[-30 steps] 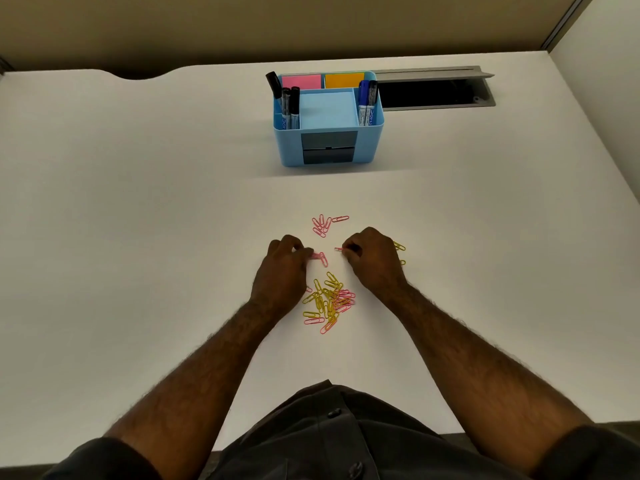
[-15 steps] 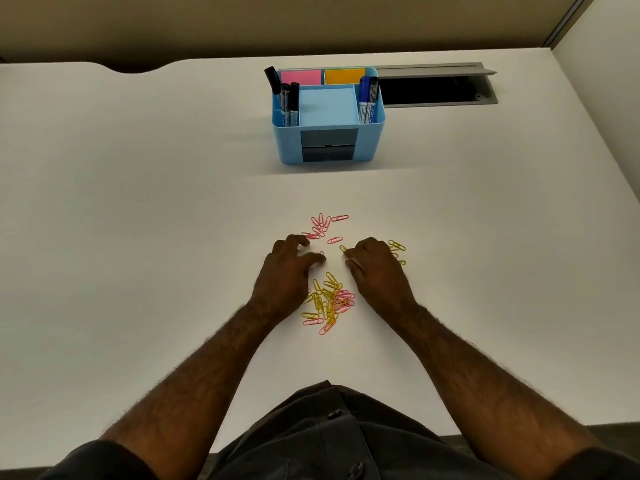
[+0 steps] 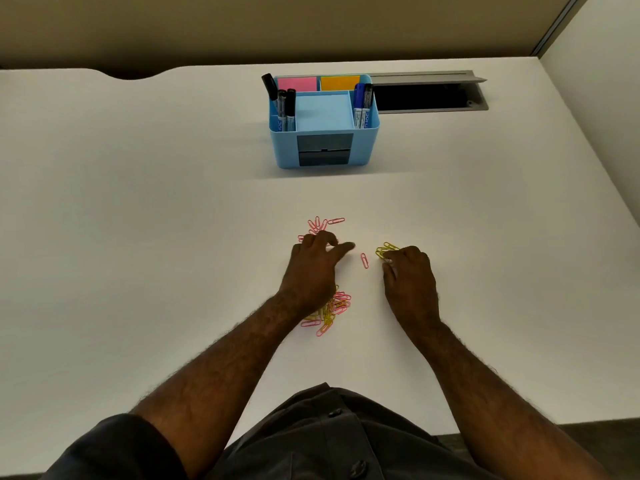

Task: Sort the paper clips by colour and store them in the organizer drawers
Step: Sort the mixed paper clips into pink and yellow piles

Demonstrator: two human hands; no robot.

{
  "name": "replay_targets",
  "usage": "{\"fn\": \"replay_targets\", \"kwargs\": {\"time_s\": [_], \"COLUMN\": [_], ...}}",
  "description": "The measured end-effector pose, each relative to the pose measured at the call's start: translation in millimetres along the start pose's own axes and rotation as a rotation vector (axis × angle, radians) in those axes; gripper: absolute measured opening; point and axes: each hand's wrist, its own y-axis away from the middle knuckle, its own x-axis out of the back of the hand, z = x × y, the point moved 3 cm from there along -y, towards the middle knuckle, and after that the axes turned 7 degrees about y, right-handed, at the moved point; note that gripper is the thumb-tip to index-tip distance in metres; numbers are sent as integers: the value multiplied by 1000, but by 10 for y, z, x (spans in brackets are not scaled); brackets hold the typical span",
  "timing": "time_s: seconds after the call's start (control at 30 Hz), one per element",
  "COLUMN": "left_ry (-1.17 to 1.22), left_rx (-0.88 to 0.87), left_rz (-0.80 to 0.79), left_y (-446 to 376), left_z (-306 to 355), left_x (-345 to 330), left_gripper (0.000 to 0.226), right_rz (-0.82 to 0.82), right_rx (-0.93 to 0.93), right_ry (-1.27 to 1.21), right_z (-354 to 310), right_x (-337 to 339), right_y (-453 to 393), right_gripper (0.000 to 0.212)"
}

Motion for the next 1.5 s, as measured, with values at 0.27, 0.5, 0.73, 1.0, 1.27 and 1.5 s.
{"fn": "replay_targets", "kwargs": {"time_s": [0.27,0.5,0.73,1.0,1.27,1.5], "left_ry": [72,188,152,46,168,137], "left_rx": [172,281,181,244,71,37], "left_rz": [158,104,32,40,-52,-116], "left_y": [335,708,765,548,363,514], "left_z": [-380,-643,-481,-400,-238,-244], "left_x": [195,187,130,141,132,68], "left_gripper": [38,31,24,38,28,28], "right_rz": [-105,-162,-224,-256,-323,-314], "right_rx": [156,248,339,165,196,229], "right_ry": [75,65,-104,-110,-132,-99], "right_z": [-230,-598,-592,-326,-342,-298], "right_x": [-195,-222,-203,-230,-191,-139], "right_y": [38,-279,-34,291,360,265], "right_gripper": [20,31,18,18,23,18]}}
